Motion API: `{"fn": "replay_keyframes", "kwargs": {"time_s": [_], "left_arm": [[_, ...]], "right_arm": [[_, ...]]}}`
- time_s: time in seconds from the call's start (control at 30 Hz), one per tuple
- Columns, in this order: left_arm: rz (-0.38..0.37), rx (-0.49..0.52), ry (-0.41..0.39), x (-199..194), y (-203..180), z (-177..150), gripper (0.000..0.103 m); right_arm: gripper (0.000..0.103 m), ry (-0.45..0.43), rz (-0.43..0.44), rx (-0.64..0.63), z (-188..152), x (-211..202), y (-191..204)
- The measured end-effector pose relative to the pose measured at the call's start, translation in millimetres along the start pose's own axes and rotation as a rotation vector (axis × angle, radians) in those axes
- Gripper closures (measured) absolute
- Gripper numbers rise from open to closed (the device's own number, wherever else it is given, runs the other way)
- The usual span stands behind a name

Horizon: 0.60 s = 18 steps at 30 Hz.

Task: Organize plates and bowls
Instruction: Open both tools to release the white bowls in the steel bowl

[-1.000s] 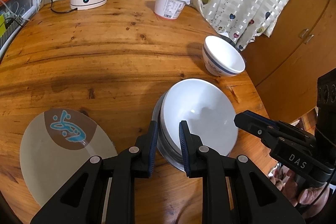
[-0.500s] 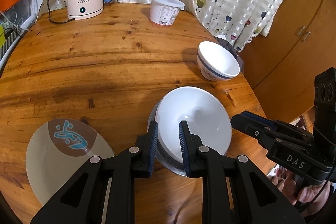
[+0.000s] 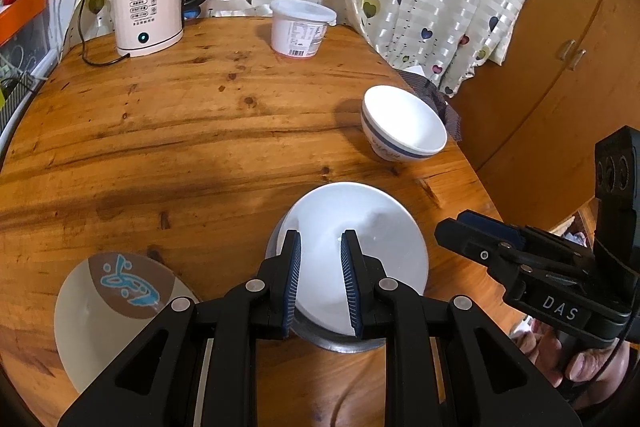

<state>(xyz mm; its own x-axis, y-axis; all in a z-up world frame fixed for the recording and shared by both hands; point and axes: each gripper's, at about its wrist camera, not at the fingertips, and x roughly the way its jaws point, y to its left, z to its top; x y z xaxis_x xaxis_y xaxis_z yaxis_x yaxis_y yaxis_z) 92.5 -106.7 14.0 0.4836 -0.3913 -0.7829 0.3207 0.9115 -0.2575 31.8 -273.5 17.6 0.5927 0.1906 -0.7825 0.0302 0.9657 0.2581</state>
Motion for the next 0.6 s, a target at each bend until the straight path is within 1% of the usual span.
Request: {"fn": "replay_keyframes", "kwargs": {"time_s": [0.6], "left_arm": [[-0.004, 0.051, 0.011, 13, -16, 20, 0.081]], "right_arm": [[0.064, -0.027, -0.023, 0.057, 12, -5, -28]]}}
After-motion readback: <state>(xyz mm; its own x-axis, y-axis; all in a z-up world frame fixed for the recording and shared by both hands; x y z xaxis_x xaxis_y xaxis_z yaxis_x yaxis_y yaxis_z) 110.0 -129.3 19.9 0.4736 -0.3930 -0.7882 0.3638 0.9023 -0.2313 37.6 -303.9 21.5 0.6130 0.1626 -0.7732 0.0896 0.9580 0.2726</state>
